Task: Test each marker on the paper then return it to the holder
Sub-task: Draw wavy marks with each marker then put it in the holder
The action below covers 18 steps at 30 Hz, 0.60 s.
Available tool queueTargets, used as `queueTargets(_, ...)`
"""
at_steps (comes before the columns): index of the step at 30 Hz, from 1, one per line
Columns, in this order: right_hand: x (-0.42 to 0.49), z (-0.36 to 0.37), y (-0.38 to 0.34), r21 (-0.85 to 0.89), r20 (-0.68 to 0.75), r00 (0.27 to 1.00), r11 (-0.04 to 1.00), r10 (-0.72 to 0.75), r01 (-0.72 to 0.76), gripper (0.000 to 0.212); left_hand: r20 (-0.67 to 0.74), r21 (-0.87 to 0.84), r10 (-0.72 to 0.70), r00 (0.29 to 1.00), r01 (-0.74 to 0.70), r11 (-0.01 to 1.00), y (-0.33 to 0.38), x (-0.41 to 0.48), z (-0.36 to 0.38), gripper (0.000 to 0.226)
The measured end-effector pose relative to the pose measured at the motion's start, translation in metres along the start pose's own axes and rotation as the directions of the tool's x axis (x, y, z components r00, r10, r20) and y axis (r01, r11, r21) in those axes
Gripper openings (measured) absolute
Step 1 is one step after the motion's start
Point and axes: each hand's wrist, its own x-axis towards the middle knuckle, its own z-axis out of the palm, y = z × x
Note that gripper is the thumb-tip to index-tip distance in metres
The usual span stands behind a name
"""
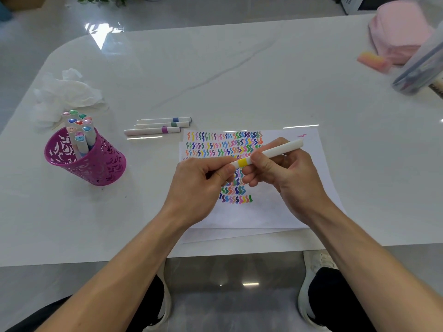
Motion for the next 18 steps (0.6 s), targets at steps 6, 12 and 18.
queueTargets(6, 0.0, 0.001, 0.002, -0.022, 0.029, 1.0, 1.0, -0.003, 0.004, 0.021, 0.061, 0.005, 0.012, 0.998, -0.012, 1.0, 0.004, 0.002, -0.006, 0.017)
queueTargets(12, 0.004, -0.002, 0.0, -0.112, -0.018, 1.0, 0.994, 0.01, -0.012, 0.022, 0.008, -0.065, 0.022, 1.0, -0.022, 0.998, 0.01, 0.005, -0.016, 0.008)
queueTargets(18, 0.01, -0.014, 0.006, -0.229, -0.262, 0.964, 0.967, 0.046, -0.108, 0.024, -0.16, -0.194, 0.046, 0.986, -0.077, 0.978, 0.011, 0.006, -0.032, 0.003)
